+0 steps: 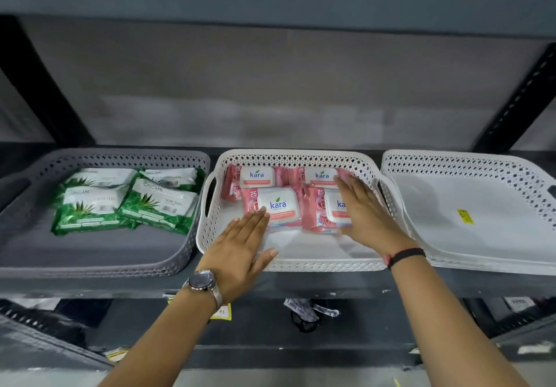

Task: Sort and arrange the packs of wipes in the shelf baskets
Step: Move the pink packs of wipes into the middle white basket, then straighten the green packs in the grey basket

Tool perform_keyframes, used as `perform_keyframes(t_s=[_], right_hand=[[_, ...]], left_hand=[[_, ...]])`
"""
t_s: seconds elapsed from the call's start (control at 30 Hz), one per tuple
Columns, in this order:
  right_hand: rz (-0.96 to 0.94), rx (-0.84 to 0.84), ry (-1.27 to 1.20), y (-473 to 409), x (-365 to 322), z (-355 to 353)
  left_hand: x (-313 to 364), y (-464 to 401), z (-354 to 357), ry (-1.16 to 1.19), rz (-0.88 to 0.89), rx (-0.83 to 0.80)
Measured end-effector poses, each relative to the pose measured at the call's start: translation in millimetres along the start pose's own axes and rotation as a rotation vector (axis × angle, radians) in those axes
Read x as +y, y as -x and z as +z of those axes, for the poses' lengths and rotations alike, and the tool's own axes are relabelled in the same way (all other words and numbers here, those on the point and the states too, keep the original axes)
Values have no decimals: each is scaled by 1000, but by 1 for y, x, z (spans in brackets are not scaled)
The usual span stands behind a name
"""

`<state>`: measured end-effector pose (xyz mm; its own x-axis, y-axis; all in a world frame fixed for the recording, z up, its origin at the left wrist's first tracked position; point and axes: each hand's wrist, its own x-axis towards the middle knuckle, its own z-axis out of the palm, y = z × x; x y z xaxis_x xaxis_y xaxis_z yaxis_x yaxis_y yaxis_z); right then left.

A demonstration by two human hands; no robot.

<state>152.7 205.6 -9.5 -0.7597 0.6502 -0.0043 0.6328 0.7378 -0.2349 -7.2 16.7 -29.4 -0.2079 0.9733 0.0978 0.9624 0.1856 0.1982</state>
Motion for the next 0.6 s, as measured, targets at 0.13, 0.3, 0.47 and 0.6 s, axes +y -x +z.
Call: perform_keyframes(t_s=[0.13,0.3,0.47,0.6], right_hand=[[-158,162,-58,-5,-41,-9],[-305,248,-150,-27,-128,-2],[-356,180,-197,-50,-225,25],[-283,-32,-94,-72,-276,52]], left_hand=[[-14,1,-24,83,-65,84],[-81,24,-61,38,-216,245],[-179,57,-81,-26,-321,181],[-235,66,-74,-106,-306,-73]])
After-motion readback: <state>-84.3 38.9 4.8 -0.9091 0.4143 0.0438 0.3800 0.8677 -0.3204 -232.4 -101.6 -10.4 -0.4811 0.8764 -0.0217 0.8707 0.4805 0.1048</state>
